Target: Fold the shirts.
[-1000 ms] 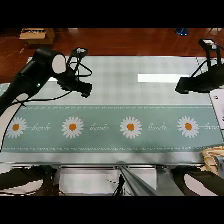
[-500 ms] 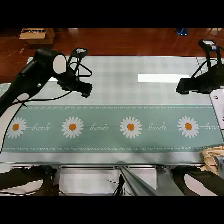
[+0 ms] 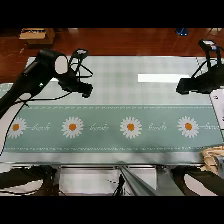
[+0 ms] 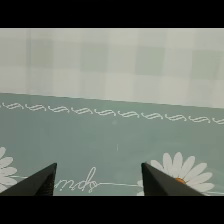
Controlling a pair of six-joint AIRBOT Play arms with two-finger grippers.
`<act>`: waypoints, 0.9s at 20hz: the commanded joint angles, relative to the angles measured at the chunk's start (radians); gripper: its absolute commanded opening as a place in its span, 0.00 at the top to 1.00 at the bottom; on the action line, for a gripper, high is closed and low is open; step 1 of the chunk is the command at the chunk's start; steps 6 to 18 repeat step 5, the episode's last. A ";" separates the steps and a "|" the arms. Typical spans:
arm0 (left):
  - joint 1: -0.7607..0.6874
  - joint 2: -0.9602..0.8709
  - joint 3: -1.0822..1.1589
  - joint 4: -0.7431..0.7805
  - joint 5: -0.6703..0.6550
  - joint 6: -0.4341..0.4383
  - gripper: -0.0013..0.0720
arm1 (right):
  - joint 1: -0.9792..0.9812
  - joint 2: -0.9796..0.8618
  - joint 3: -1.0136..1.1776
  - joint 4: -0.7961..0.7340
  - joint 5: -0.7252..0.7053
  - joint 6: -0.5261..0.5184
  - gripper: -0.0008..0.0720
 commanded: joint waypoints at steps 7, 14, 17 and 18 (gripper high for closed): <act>0.000 -0.035 0.000 0.000 0.000 0.001 0.01 | 0.001 -0.001 0.001 0.000 0.000 0.000 0.17; 0.000 -0.035 0.000 0.000 0.000 0.001 0.01 | 0.001 -0.001 0.001 0.000 0.000 0.000 0.17; 0.000 -0.035 0.000 0.000 0.000 0.001 0.01 | 0.001 -0.001 0.001 0.000 0.000 0.000 0.17; 0.000 -0.035 0.000 0.000 0.000 0.001 0.01 | 0.001 -0.001 0.001 0.000 0.000 0.000 0.17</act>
